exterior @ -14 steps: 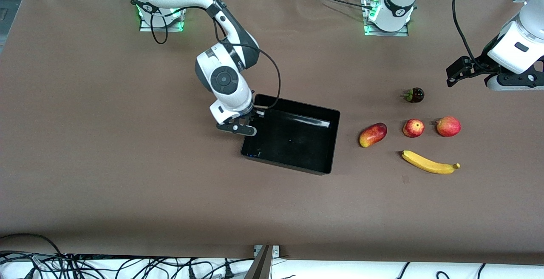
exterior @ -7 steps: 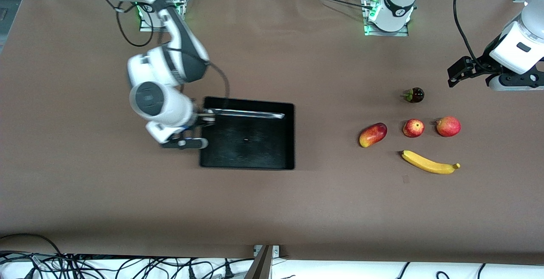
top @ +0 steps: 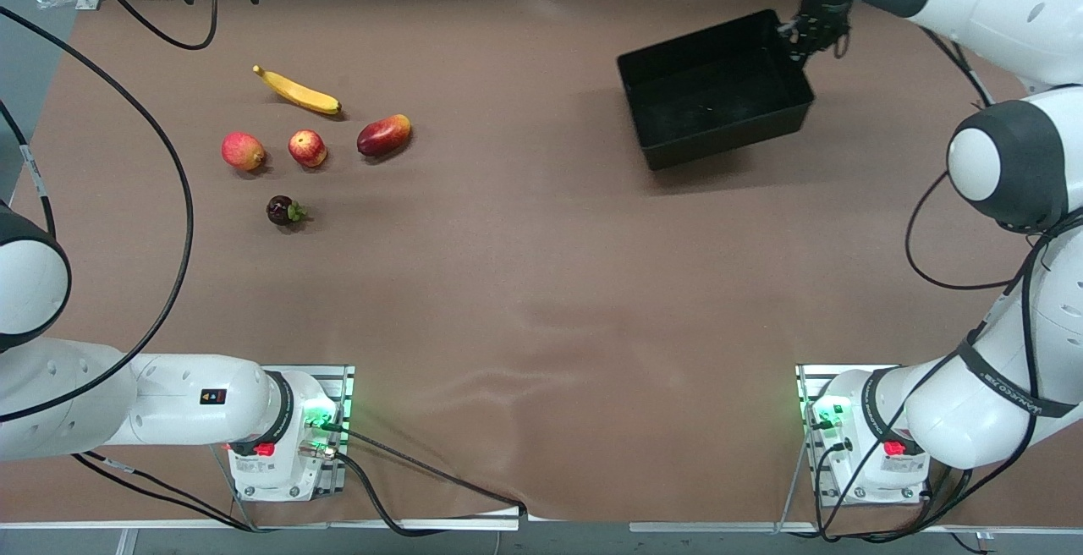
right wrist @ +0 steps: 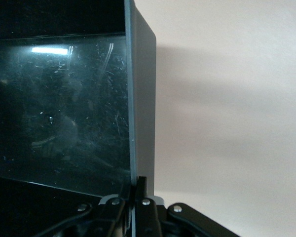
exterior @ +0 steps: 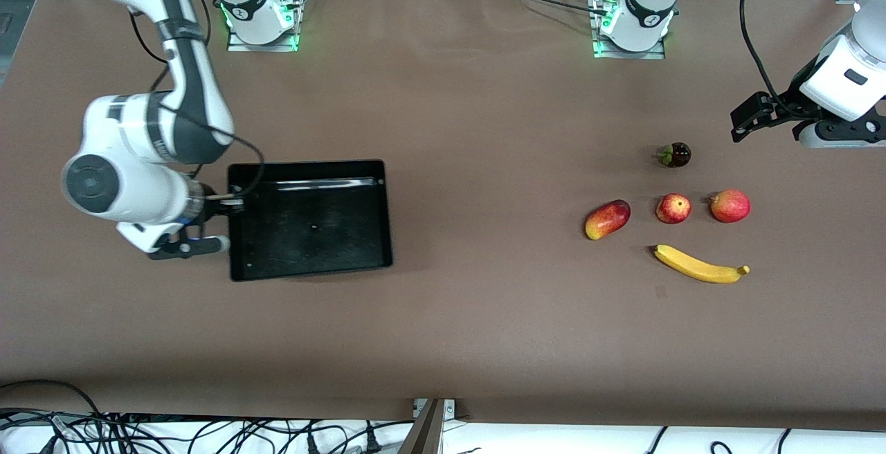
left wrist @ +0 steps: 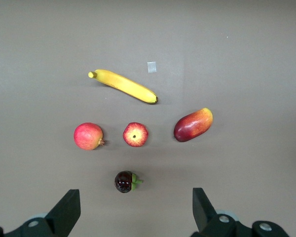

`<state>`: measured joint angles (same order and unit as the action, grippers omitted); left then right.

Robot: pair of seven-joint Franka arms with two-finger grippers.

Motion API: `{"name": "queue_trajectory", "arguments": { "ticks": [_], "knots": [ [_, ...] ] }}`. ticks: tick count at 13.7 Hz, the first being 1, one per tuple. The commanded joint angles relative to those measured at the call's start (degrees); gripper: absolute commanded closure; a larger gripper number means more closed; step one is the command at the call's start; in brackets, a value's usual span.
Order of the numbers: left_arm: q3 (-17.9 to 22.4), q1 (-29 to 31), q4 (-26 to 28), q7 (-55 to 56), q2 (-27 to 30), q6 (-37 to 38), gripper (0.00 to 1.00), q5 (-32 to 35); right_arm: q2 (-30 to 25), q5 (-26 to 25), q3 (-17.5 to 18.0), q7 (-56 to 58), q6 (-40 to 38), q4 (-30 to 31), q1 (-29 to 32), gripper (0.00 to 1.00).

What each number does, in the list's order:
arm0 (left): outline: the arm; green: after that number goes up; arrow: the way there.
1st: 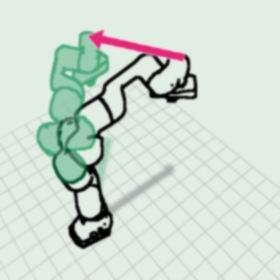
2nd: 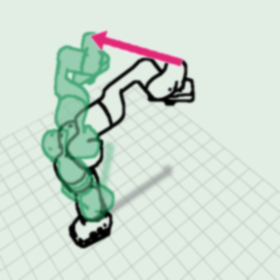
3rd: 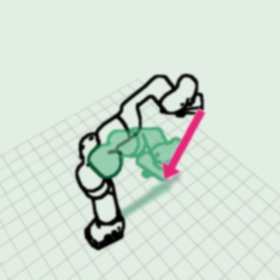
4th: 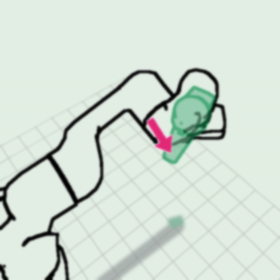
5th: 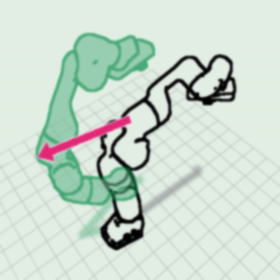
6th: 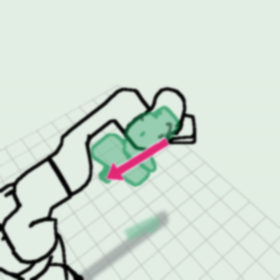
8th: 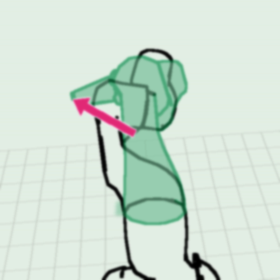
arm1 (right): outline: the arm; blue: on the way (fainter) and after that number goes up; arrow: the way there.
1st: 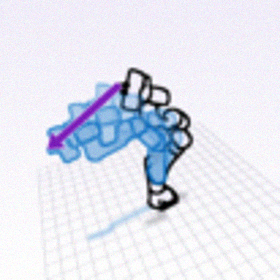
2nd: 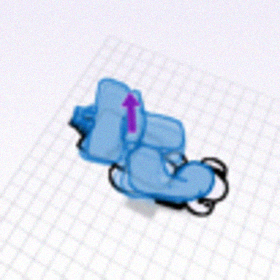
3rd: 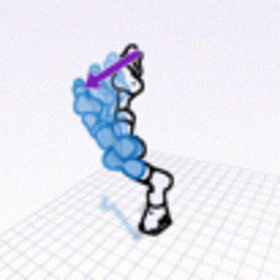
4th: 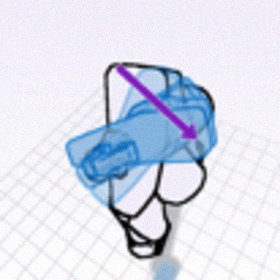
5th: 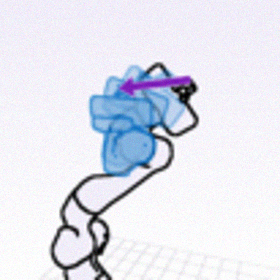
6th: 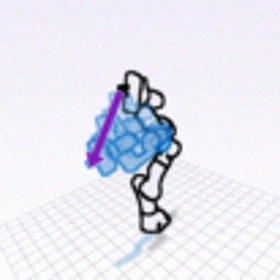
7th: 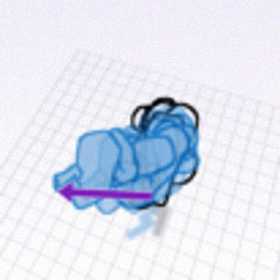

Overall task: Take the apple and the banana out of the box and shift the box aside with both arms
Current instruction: 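Drag the tray with the right gripper toward the right arm's base side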

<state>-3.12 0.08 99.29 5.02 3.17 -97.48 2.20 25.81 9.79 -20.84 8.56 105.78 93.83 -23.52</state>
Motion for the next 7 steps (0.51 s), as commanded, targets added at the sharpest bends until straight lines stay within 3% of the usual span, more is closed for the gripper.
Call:
{"name": "queue_trajectory", "arguments": {
  "ticks": [1,7],
  "knots": [
    [0.04,0.27,-0.85,-1.42,-0.01,0.98,0.00,1.22,-2.78,2.95,-0.60,8.82,1.35,5.30,5.22,1.00],
    [0.13,0.54,-0.85,-1.51,-0.01,0.98,0.00,1.22,-1.37,2.95,-0.61,13.94,11.98,12.42,10.16,1.00]
  ]
}}
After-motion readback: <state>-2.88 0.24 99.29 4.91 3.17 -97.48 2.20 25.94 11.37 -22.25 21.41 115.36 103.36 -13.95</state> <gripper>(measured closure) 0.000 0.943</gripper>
